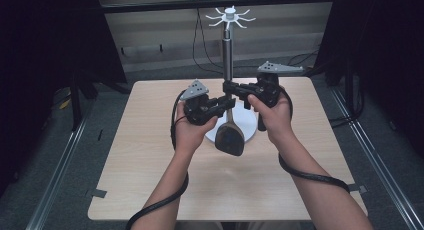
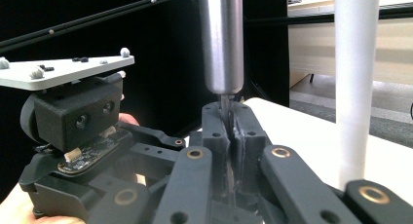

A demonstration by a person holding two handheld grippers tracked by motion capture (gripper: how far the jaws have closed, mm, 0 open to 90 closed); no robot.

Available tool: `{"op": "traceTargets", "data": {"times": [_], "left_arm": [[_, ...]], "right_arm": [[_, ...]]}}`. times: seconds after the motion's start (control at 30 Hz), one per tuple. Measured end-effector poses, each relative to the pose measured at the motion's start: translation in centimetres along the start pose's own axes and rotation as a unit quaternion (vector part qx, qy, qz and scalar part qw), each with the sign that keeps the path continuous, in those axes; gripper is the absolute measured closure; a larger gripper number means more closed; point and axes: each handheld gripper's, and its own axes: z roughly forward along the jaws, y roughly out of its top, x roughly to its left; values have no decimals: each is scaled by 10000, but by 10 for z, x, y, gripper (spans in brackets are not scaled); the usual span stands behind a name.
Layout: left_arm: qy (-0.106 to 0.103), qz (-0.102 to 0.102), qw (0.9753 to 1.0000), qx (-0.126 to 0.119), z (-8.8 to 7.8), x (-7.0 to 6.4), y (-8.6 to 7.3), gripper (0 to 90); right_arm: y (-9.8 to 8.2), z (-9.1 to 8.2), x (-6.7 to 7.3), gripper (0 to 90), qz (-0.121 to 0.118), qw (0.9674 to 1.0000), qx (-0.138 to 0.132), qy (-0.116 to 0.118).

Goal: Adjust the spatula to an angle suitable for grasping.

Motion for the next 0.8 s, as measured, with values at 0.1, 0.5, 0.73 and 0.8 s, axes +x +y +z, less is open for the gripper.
{"op": "traceTargets", "data": {"times": [0.1,0.5,0.73,0.8], "left_arm": [[65,21,10000,24,0,0,0,757],[115,96,9999,7,-2,5,-1,762],[142,101,9998,19,-1,7,0,762],[171,106,9998,33,-2,8,0,762]], "right_arm": [[-1,0,0,847,29,10000,-19,-19],[-3,-7,-3,728,-100,9997,-128,-161],[-8,-15,-7,661,-165,9995,-71,-260],[-9,-17,-7,649,-221,9992,-10,-320]]}}
